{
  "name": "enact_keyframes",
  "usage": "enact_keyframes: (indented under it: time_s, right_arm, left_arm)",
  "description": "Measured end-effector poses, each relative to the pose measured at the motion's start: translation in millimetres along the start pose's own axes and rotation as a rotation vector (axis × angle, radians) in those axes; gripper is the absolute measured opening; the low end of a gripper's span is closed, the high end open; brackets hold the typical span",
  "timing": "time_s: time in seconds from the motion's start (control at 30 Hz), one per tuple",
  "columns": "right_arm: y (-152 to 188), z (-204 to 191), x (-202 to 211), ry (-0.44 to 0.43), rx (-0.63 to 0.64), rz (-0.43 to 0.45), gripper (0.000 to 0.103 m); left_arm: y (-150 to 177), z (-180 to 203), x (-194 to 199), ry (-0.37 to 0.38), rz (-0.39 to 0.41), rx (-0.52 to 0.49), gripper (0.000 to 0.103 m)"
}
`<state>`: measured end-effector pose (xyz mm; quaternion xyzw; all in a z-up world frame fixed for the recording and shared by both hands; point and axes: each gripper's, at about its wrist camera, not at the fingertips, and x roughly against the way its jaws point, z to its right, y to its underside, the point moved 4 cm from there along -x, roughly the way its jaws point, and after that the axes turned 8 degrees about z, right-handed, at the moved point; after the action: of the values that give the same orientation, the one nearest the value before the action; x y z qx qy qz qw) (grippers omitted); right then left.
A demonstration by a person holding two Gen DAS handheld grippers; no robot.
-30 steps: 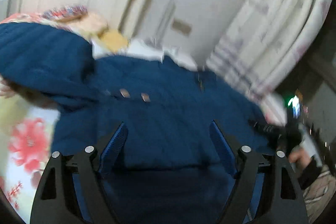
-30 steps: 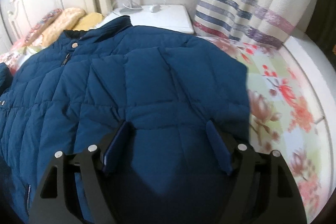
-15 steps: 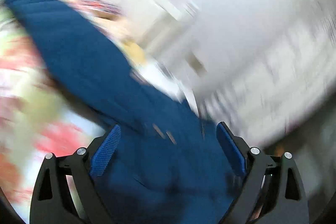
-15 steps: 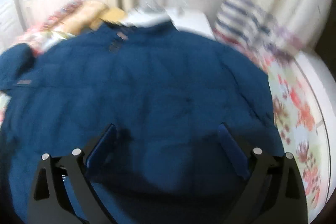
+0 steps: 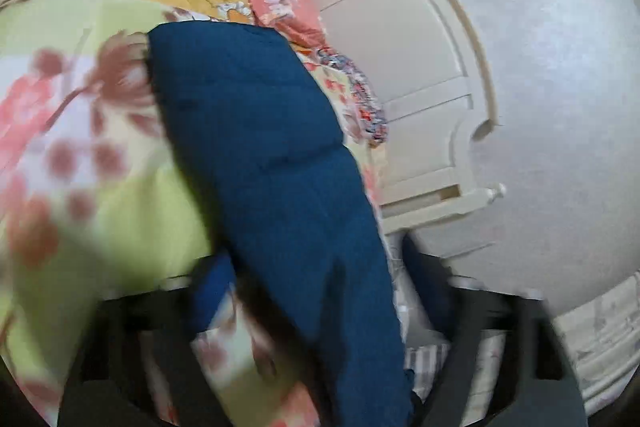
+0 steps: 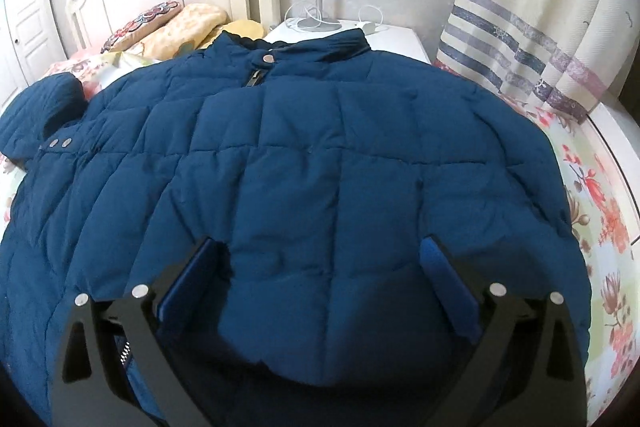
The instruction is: Fold large clothes
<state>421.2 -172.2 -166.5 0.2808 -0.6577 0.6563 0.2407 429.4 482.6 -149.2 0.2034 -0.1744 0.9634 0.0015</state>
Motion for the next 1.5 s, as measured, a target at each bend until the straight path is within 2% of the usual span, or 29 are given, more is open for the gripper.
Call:
enact_keyframes:
  time_s: [0.03, 0.07, 0.13, 0.23, 0.3, 0.4, 0.47, 0.5, 0.57, 0.63, 0.67, 0.73, 0.77, 0.8, 0.83, 0.87, 0.9, 0.97, 1.0, 1.07, 1.1, 1.13, 1.17, 1.2, 1.27, 1.33, 1.4, 1.47, 1.5]
  right_arm:
    - [0, 1, 0, -0.006, -0.006, 0.001, 0.1]
    - [1, -1, 1, -0.01, -0.01, 0.003, 0.1]
    - [2, 0, 3, -0.021, -0.021, 0.009, 0.1]
    - [1, 2, 7, -0.037, -0.045, 0.029, 0.099]
    - [-1, 8, 13, -0.049, -0.081, 0.06, 0.098]
    - [-6, 29, 35, -0.055, -0.196, 0.192, 0.095]
    - [-9, 51, 53, -0.033, -0.286, 0.295, 0.095]
    - [-9, 62, 61, -0.012, -0.327, 0.336, 0.095]
    - [-7, 85, 71, 0.02, -0.403, 0.386, 0.095]
    - [-2, 104, 76, 0.036, -0.487, 0.415, 0.095]
    - [2, 115, 80, 0.05, -0.538, 0.433, 0.095]
    - [6, 130, 81, 0.059, -0.592, 0.447, 0.095]
    - [8, 134, 80, 0.055, -0.603, 0.439, 0.095]
    - [10, 137, 78, 0.052, -0.62, 0.425, 0.095]
    - [11, 139, 77, 0.049, -0.628, 0.417, 0.095]
    - [12, 138, 75, 0.043, -0.628, 0.409, 0.095]
    - [11, 136, 74, 0.039, -0.618, 0.407, 0.095]
    - [8, 129, 72, 0.038, -0.594, 0.406, 0.095]
    - [7, 127, 72, 0.035, -0.58, 0.404, 0.095]
    - [7, 123, 72, 0.036, -0.564, 0.402, 0.095]
    - [7, 121, 71, 0.037, -0.56, 0.403, 0.095]
    - [6, 120, 71, 0.037, -0.555, 0.403, 0.095]
    - [6, 118, 71, 0.036, -0.55, 0.402, 0.095]
    - [6, 118, 70, 0.035, -0.544, 0.399, 0.095]
    - [4, 114, 68, 0.038, -0.522, 0.392, 0.095]
    - [2, 104, 68, 0.053, -0.47, 0.391, 0.095]
    - [-2, 90, 69, 0.056, -0.403, 0.4, 0.095]
    - [-8, 66, 76, 0.04, -0.295, 0.426, 0.095]
    - [-12, 47, 80, 0.01, -0.219, 0.434, 0.095]
  left_arm:
    - [-1, -4, -9, -0.012, -0.015, 0.014, 0.026]
    - [1, -7, -15, -0.029, -0.026, 0.029, 0.012]
    - [4, 1, -7, -0.022, 0.022, 0.025, 0.005]
    - [28, 56, 23, 0.027, 0.118, -0.172, 0.003]
    - [68, 116, 44, 0.107, 0.135, -0.363, 0.003]
    - [152, 194, 65, 0.244, 0.088, -0.647, 0.003]
    - [234, 233, 66, 0.327, -0.028, -0.828, 0.003]
    - [264, 241, 65, 0.336, -0.067, -0.891, 0.003]
    - [352, 250, 59, 0.344, -0.179, -1.071, 0.004]
    - [416, 240, 54, 0.332, -0.273, -1.193, 0.004]
    - [459, 229, 45, 0.296, -0.365, -1.275, 0.004]
    - [513, 202, 32, 0.21, -0.503, -1.356, 0.004]
    - [529, 188, 23, 0.151, -0.515, -1.398, 0.009]
    - [536, 181, 22, 0.122, -0.477, -1.444, 0.013]
    - [543, 178, 26, 0.109, -0.444, -1.498, 0.013]
    - [544, 178, 31, 0.106, -0.445, -1.515, 0.014]
    - [541, 179, 32, 0.112, -0.465, -1.511, 0.017]
    - [531, 186, 39, 0.155, -0.539, -1.475, 0.05]
    - [523, 193, 51, 0.207, -0.543, -1.435, 0.056]
    - [489, 216, 88, 0.348, -0.389, -1.33, 0.081]
    - [476, 218, 102, 0.384, -0.311, -1.281, 0.09]
    - [453, 218, 115, 0.398, -0.201, -1.206, 0.099]
    - [420, 211, 126, 0.378, -0.098, -1.092, 0.099]
    - [401, 203, 125, 0.357, -0.081, -1.015, 0.099]
    - [353, 170, 109, 0.304, -0.119, -0.77, 0.099]
    - [320, 135, 87, 0.189, -0.148, -0.573, 0.098]
    - [299, 106, 73, 0.126, -0.15, -0.461, 0.096]
    - [293, 94, 65, 0.063, -0.13, -0.48, 0.096]
    - [291, 90, 68, 0.057, -0.129, -0.492, 0.096]
